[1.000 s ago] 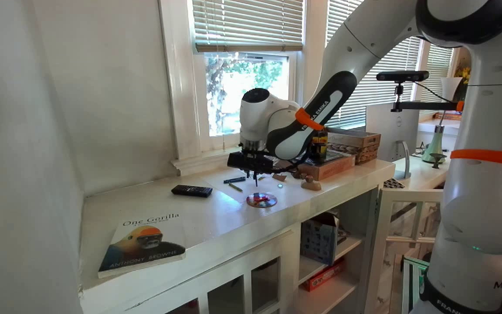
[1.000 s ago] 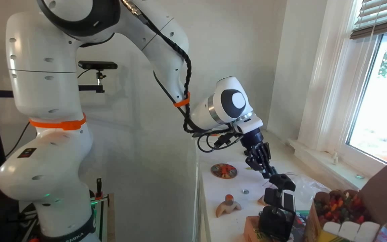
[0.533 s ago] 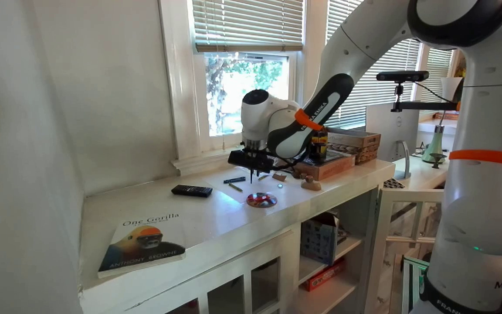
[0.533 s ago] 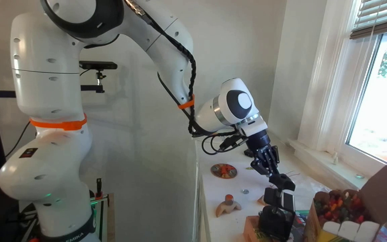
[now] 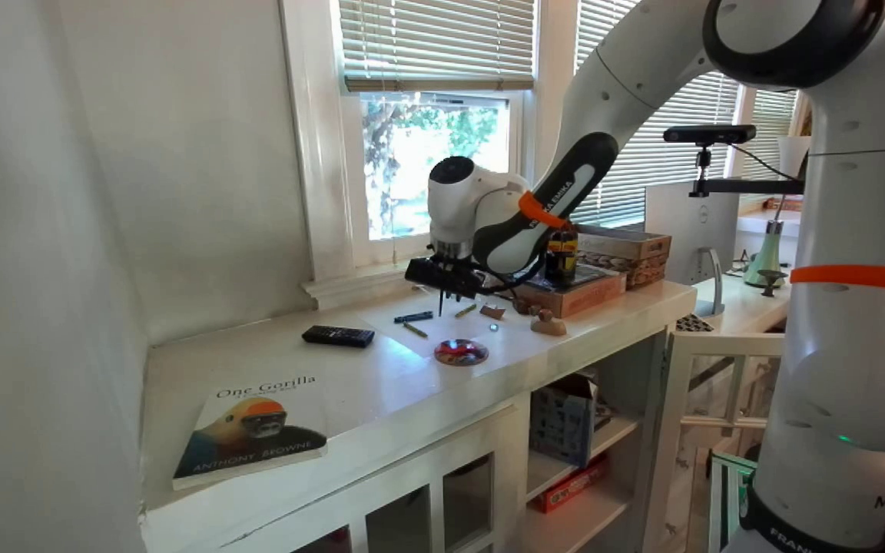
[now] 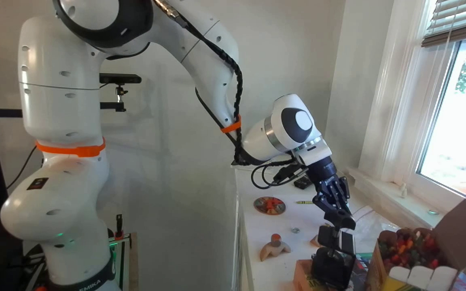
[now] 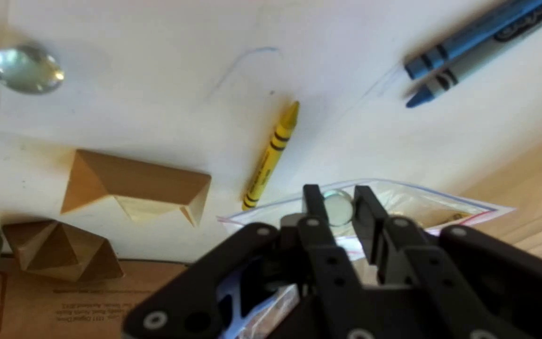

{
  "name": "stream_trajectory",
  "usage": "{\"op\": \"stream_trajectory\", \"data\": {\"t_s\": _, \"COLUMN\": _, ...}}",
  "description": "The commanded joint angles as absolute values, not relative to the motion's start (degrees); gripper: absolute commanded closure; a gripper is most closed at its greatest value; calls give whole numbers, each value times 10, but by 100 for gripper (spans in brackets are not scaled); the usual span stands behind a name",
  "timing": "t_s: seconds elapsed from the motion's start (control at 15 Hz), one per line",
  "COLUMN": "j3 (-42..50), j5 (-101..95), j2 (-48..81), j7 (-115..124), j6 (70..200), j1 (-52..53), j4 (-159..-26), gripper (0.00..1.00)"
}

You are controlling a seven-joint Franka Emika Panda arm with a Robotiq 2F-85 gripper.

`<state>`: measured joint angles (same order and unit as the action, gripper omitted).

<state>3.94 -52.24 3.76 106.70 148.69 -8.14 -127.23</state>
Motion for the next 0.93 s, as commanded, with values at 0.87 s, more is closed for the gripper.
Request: {"op": "stream_trajectory", "data": {"t_s": 0.87, "j3": 70, "j5": -497, "j2": 86, "j7": 1057, "j6": 1492, "j1": -63, "j4": -1237, "gripper": 95}}
